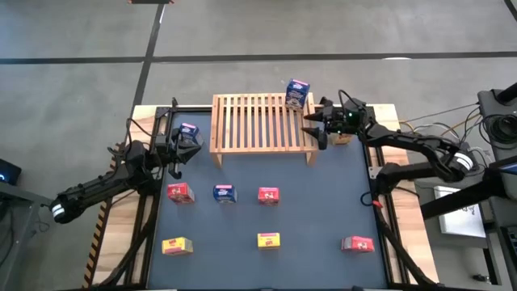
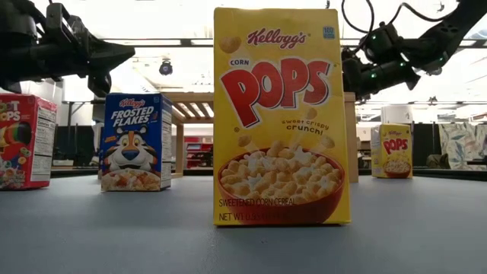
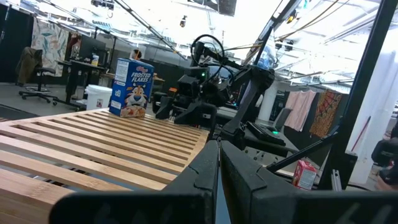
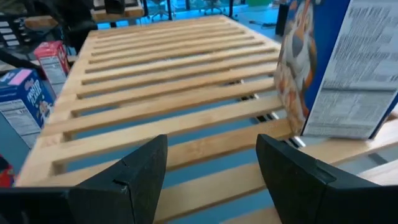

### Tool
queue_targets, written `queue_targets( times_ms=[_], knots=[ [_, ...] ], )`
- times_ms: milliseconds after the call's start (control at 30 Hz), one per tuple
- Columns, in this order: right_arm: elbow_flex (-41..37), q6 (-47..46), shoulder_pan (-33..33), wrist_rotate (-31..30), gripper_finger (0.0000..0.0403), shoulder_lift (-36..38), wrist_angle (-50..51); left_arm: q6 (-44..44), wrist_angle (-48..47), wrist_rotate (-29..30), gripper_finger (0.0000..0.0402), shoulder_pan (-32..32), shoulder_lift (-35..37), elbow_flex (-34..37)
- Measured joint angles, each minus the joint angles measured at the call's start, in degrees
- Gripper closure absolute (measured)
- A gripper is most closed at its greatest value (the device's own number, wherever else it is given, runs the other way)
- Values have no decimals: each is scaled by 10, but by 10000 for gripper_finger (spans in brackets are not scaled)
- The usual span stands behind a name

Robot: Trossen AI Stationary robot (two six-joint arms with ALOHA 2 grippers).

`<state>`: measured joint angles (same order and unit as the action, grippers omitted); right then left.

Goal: Stack cereal on shelf
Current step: Put the bottom right blue cereal box on the shelf

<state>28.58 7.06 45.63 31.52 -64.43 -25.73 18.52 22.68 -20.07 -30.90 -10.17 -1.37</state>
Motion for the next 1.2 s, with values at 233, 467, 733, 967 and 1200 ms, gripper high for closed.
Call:
queue_targets(
  times_ms=[233,467,733,967,1200],
  knots=[
    [2,1,0,0,170,-18,-14,0,0,0,402,0,0,0],
    [10,2,0,-11,170,-16,-5,0,0,0,402,0,0,0],
    [10,11,0,-30,170,-13,2,0,0,0,402,0,0,0],
    [9,16,0,-65,170,-12,1,0,0,0,402,0,0,0],
    [11,18,0,-75,170,-12,-1,0,0,0,402,0,0,0]
  ],
)
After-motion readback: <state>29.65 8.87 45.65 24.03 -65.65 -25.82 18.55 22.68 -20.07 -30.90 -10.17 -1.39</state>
